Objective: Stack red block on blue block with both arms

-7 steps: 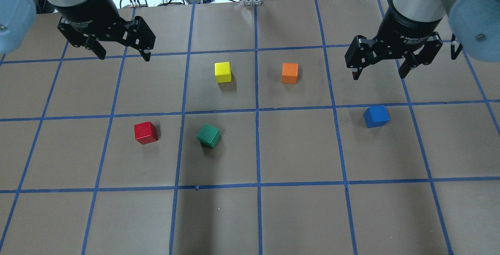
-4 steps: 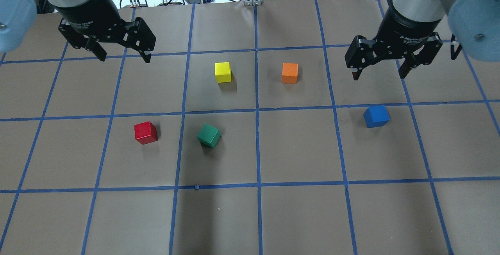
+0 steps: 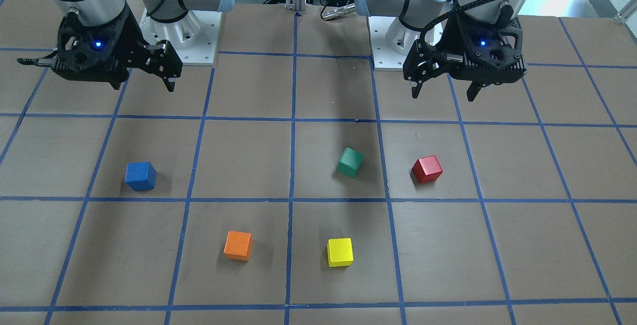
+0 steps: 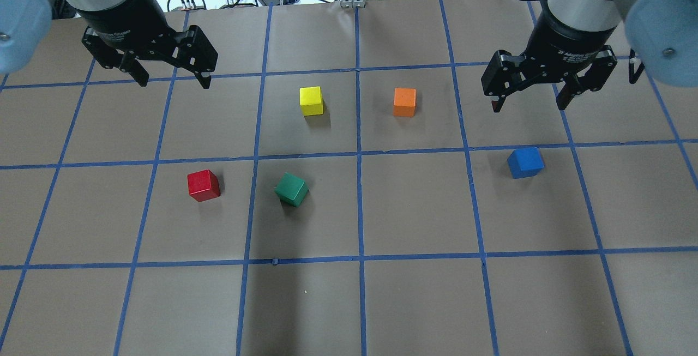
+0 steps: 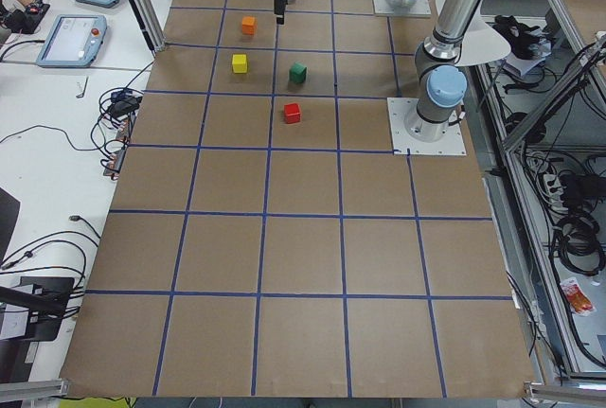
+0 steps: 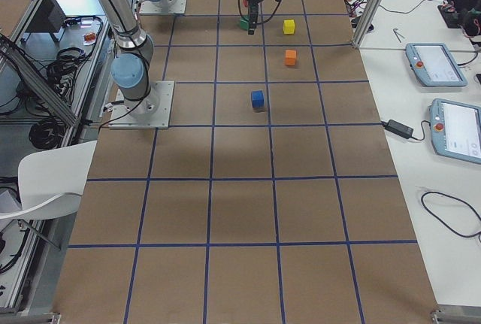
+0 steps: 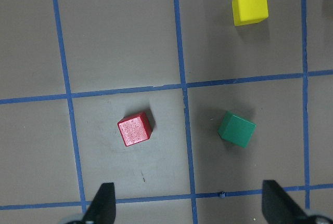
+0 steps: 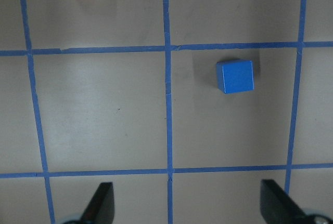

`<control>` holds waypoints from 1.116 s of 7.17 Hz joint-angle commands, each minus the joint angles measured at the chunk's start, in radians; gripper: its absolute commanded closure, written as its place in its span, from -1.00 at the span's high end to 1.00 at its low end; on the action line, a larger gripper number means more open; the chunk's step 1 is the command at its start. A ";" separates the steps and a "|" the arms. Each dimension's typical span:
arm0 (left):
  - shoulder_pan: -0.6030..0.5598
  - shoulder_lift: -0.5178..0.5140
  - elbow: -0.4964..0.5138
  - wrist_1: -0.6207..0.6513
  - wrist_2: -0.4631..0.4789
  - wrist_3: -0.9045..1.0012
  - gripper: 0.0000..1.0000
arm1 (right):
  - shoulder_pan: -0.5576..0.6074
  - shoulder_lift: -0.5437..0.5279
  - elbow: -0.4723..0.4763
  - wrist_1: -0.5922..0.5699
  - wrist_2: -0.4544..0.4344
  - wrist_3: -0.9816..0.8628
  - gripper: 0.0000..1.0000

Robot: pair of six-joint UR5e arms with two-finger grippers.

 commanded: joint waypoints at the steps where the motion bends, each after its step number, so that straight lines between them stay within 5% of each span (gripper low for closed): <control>1: 0.003 0.000 0.004 0.000 -0.001 0.010 1.00 | 0.000 0.000 -0.001 0.000 0.000 0.000 1.00; 4: 0.024 -0.018 -0.019 -0.005 0.000 0.042 1.00 | 0.000 0.000 -0.001 -0.005 -0.002 -0.006 1.00; 6: 0.158 -0.060 -0.039 -0.002 -0.014 0.112 1.00 | 0.000 0.000 -0.001 -0.006 0.000 -0.006 1.00; 8: 0.173 -0.090 -0.200 0.176 -0.008 0.145 1.00 | 0.000 0.002 0.001 -0.002 -0.002 -0.009 1.00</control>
